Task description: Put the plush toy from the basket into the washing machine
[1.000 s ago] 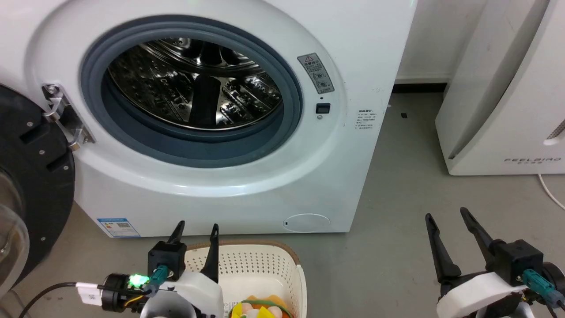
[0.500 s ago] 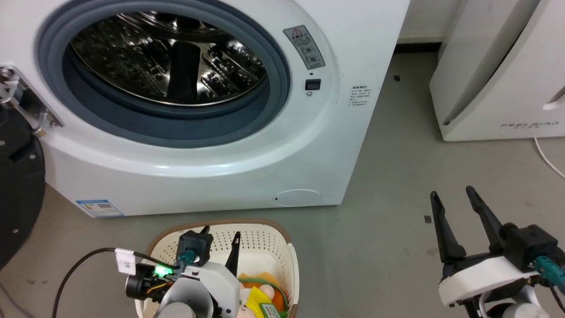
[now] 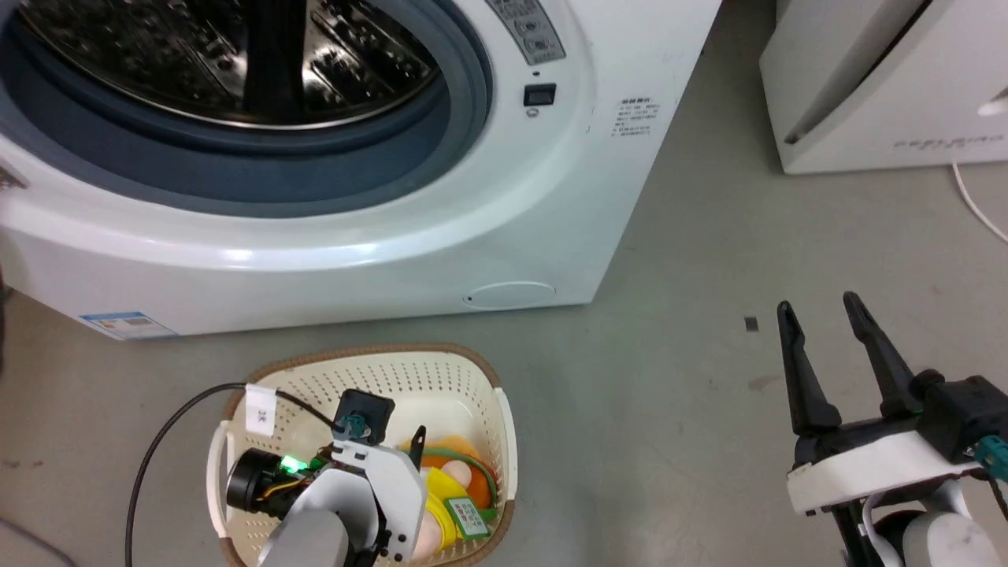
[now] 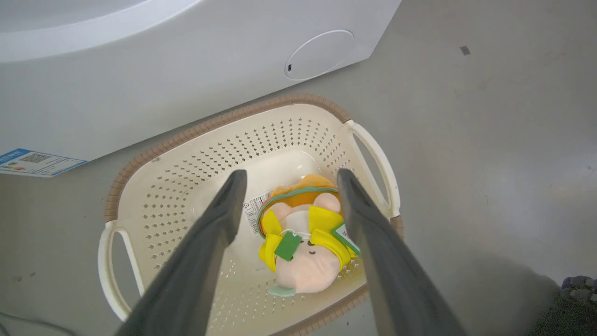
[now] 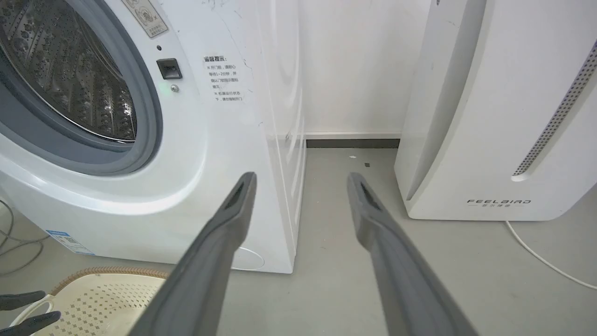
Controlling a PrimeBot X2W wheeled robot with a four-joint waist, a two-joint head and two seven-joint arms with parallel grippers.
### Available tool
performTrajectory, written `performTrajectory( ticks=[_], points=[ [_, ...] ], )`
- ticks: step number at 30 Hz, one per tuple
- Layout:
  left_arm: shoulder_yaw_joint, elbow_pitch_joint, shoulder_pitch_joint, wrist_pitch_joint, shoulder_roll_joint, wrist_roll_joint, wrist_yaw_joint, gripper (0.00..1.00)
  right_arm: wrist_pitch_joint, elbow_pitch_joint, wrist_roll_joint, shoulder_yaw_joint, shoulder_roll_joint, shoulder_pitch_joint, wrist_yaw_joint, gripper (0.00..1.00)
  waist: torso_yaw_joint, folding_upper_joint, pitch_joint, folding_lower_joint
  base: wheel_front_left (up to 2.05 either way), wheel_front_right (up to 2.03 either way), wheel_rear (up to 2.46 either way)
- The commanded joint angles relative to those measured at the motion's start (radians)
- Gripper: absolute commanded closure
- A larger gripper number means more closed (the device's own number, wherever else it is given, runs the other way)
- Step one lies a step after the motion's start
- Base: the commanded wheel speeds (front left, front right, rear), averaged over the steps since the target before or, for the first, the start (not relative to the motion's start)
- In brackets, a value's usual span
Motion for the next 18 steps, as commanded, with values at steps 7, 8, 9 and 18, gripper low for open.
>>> performTrajectory(
  ticks=[7,8,9,18],
  points=[
    [-0.045,0.092,-0.088,0.045,0.027,-0.016,-0.014,0.00,-0.023,-0.021,0.024,-0.008,0.000,-0.049,0.000,0.00,-0.025,0.0000,0.114,-0.0001,0.00,0.00,0.00],
    [-0.049,0.102,-0.098,0.048,0.028,-0.019,-0.015,0.00,-0.025,-0.023,0.026,-0.009,0.000,-0.053,0.000,0.00,-0.027,0.0000,0.127,-0.0001,0.00,0.00,0.00],
    [-0.053,0.113,-0.108,0.050,0.030,-0.023,-0.017,0.00,-0.027,-0.026,0.028,-0.011,0.000,-0.058,0.000,0.00,-0.028,0.0000,0.139,-0.0001,0.00,0.00,0.00],
    [-0.088,0.206,-0.189,0.066,0.050,-0.050,-0.021,0.00,-0.046,-0.041,0.045,-0.016,0.000,-0.093,-0.001,0.00,-0.036,0.0000,0.239,-0.0001,0.00,0.00,0.00]
  ],
)
